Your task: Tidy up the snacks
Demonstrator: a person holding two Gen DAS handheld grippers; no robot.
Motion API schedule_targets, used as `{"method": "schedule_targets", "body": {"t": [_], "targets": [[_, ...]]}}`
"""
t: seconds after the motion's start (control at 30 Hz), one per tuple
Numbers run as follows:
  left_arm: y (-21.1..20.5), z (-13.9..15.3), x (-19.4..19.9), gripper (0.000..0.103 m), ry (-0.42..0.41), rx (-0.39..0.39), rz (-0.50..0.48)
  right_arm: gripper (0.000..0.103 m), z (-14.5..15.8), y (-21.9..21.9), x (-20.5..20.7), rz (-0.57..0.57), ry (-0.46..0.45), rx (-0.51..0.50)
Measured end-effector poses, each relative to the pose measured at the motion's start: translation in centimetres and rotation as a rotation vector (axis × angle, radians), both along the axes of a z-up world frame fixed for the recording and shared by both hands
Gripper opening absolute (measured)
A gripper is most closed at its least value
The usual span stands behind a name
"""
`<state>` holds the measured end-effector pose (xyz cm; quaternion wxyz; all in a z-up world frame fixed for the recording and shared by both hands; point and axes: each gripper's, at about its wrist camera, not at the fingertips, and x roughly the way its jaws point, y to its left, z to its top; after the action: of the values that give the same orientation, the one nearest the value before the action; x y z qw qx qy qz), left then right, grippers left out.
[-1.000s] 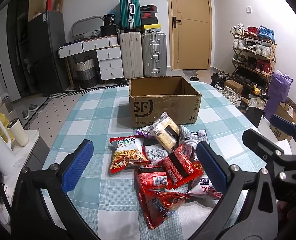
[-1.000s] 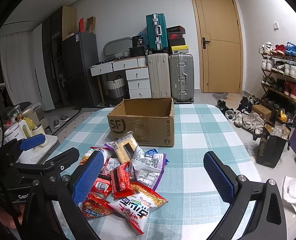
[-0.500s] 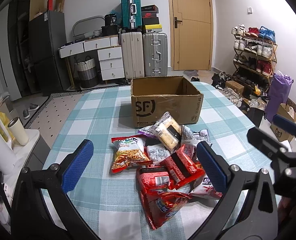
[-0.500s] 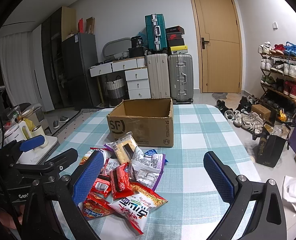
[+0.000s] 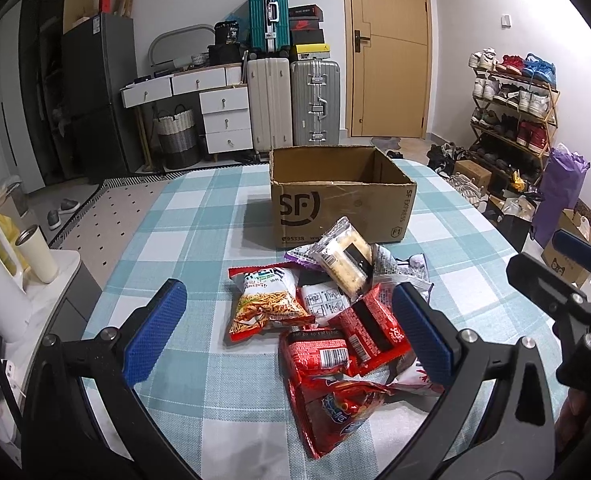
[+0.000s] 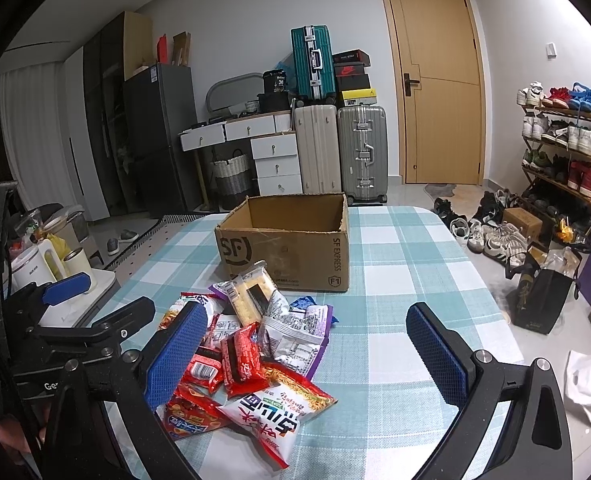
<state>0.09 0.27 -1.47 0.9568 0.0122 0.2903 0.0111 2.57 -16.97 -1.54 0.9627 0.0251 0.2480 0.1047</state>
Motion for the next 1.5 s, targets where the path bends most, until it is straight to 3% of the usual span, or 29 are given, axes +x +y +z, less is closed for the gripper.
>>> {"method": "schedule_targets", "body": {"t": [0.6, 1.13, 1.5], "targets": [[1.4, -1.6, 0.9, 0.102, 0.018, -0.014, 0.016, 0.102, -3.1, 0.0, 1.4, 0.02, 0.085, 0.012], [2.9, -3.4, 1.5, 0.102, 0.062, -0.047, 0.016, 0.102, -9.6, 0.6, 4.6, 0.058, 0.269, 0.045], [3.3, -4.1, 1.7, 0.102, 0.087, -0.054, 0.023, 0.101, -11.6, 0.0, 5.3, 0.061, 0.344, 0.127]]}}
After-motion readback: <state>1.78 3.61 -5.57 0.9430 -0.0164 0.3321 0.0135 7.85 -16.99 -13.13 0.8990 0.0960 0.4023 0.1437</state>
